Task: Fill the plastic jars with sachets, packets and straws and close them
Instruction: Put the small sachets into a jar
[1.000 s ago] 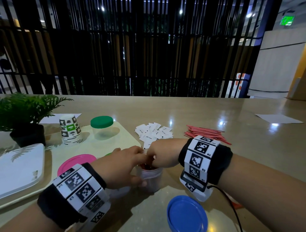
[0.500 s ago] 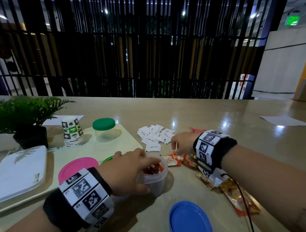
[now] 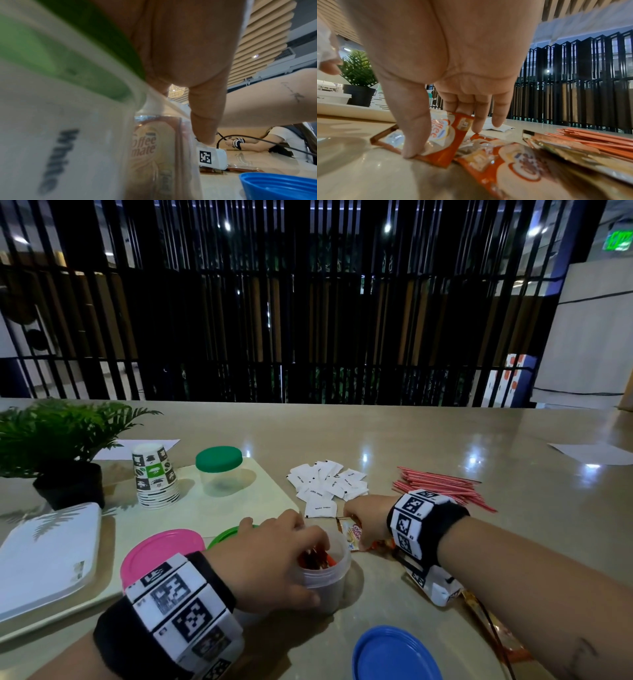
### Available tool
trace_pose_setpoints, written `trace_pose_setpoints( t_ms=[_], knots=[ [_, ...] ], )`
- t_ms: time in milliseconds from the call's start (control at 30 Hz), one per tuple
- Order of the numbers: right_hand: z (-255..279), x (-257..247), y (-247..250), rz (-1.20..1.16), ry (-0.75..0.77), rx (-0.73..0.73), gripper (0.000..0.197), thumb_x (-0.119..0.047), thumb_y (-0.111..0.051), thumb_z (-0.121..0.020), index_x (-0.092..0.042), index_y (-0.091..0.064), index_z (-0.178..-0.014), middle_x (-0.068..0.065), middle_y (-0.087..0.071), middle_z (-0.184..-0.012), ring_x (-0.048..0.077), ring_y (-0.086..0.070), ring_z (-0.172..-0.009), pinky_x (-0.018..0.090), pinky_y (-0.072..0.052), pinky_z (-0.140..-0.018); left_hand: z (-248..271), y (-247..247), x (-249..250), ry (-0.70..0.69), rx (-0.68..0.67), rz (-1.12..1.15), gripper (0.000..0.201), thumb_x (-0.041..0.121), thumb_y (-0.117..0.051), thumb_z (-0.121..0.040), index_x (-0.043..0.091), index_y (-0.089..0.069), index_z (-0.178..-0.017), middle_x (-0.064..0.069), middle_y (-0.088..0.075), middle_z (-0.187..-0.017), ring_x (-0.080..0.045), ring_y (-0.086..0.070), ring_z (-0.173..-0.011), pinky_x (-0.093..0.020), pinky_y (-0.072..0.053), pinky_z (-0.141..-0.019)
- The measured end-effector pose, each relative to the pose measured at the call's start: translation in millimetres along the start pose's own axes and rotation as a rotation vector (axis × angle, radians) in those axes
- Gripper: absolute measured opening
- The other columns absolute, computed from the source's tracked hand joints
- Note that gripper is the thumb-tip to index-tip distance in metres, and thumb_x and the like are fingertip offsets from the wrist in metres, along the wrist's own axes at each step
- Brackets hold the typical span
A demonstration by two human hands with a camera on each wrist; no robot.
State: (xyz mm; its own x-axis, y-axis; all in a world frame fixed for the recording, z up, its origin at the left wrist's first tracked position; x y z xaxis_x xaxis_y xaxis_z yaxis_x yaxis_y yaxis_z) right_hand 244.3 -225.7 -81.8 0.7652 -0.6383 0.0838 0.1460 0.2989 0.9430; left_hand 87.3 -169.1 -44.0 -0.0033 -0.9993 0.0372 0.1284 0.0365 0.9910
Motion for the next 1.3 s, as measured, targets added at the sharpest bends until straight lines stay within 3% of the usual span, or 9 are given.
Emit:
trace_pose_setpoints(
  t_ms=[167,300,467,567,733,900,1000,1167,1300],
  knots=[
    [10.3,6.5,14.1,-0.072,-0.001,0.138,0.023,-0.018,-0.064,-0.088,-0.009,-0.059,-0.108,0.004,-0.059,-0.102,0.02,-0.054,-0.09,0.027,-0.04,-0.07,1.7,1.7,-1.8,-0.01,0.007,0.036,0.055,0.062,-0.06,-0.082,0.045,-0.039,-0.129,0.013,-0.035,-0.135,-0.01,-0.032,-0.1,-0.037,-0.031,-0.103],
    [31.7,13.7,42.1,-0.333,0.027,0.324,0.01,-0.018,-0.06,-0.091,-0.014,-0.061,-0.1,-0.004,-0.061,-0.089,0.013,-0.06,-0.078,0.023,-0.046,-0.063,2.5,1.8,-1.3,-0.017,0.019,0.039,0.053,0.061,-0.062,-0.081,0.045,-0.041,-0.127,0.014,-0.036,-0.134,-0.011,-0.038,-0.106,-0.036,-0.033,-0.101],
    [65.5,0.8,78.0,-0.76,0.146,0.43,0.002,-0.012,-0.056,-0.094,-0.014,-0.055,-0.094,0.008,-0.067,-0.094,0.015,-0.067,-0.061,0.023,-0.05,-0.051,2.8,4.2,0.7,-0.011,0.005,0.047,0.055,0.058,-0.063,-0.082,0.044,-0.042,-0.131,0.012,-0.036,-0.139,-0.014,-0.04,-0.118,-0.033,-0.036,-0.102],
    [75.5,-16.2,81.1,-0.675,0.188,0.36,0.004,-0.008,-0.06,-0.091,-0.011,-0.06,-0.093,0.011,-0.07,-0.092,0.012,-0.063,-0.059,0.018,-0.048,-0.049,4.2,5.6,2.3,-0.008,0.005,0.05,0.054,0.056,-0.064,-0.083,0.043,-0.043,-0.131,0.012,-0.036,-0.139,-0.015,-0.04,-0.119,-0.032,-0.036,-0.101],
    [81.9,-34.9,81.3,-0.435,0.179,0.342,0.018,-0.022,-0.066,-0.087,-0.013,-0.064,-0.072,-0.001,-0.056,-0.065,0.009,-0.048,-0.056,0.021,-0.039,-0.053,6.3,7.4,4.1,-0.01,0.009,0.016,0.055,0.058,-0.062,-0.084,0.042,-0.043,-0.133,0.011,-0.036,-0.139,-0.015,-0.04,-0.118,-0.034,-0.034,-0.102],
    [84.7,-52.5,77.3,-0.315,0.19,0.337,0.019,-0.026,-0.055,-0.095,-0.013,-0.061,-0.082,-0.001,-0.066,-0.073,0.012,-0.066,-0.061,0.027,-0.051,-0.058,6.6,6.9,4.1,-0.004,0.006,0.014,0.056,0.057,-0.062,-0.084,0.042,-0.042,-0.134,0.01,-0.037,-0.139,-0.016,-0.041,-0.12,-0.034,-0.035,-0.101],
    [84.6,-59.4,73.8,-0.146,0.171,0.356,0.021,-0.022,-0.053,-0.093,-0.017,-0.056,-0.073,0.001,-0.067,-0.071,0.015,-0.068,-0.061,0.029,-0.053,-0.061,6.6,6.5,3.5,-0.004,0.005,0.007,0.059,0.058,-0.062,-0.084,0.041,-0.039,-0.136,0.011,-0.035,-0.142,-0.017,-0.041,-0.122,-0.035,-0.034,-0.103],
    [75.4,-71.4,61.9,0.039,0.132,0.339,0.023,-0.02,-0.054,-0.088,-0.015,-0.054,-0.065,-0.001,-0.051,-0.06,0.014,-0.047,-0.055,0.024,-0.033,-0.048,4.9,5.7,2.5,0.005,0.008,-0.004,0.067,0.058,-0.061,-0.084,0.039,-0.034,-0.142,0.01,-0.035,-0.144,-0.018,-0.04,-0.124,-0.035,-0.033,-0.104],
    [70.2,-69.3,58.7,-0.028,0.086,0.321,0.031,-0.017,-0.051,-0.087,-0.014,-0.045,-0.057,0.001,-0.047,-0.057,0.016,-0.043,-0.052,0.024,-0.031,-0.047,5.5,6.2,3.2,0.003,0.006,0.005,0.068,0.058,-0.061,-0.085,0.039,-0.032,-0.143,0.01,-0.034,-0.145,-0.017,-0.04,-0.124,-0.033,-0.032,-0.103]
  ],
)
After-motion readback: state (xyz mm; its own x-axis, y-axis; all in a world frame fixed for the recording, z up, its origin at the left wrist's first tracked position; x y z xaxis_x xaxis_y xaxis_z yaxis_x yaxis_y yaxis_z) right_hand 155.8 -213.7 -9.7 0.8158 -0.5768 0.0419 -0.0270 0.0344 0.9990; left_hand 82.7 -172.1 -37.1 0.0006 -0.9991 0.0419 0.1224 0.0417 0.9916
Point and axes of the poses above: each hand's wrist, its own z-axis away from the middle knuckle, its own y-axis out of the back of the hand, x = y × z, the point moved 8 cm from there along -z, towards the middle knuckle
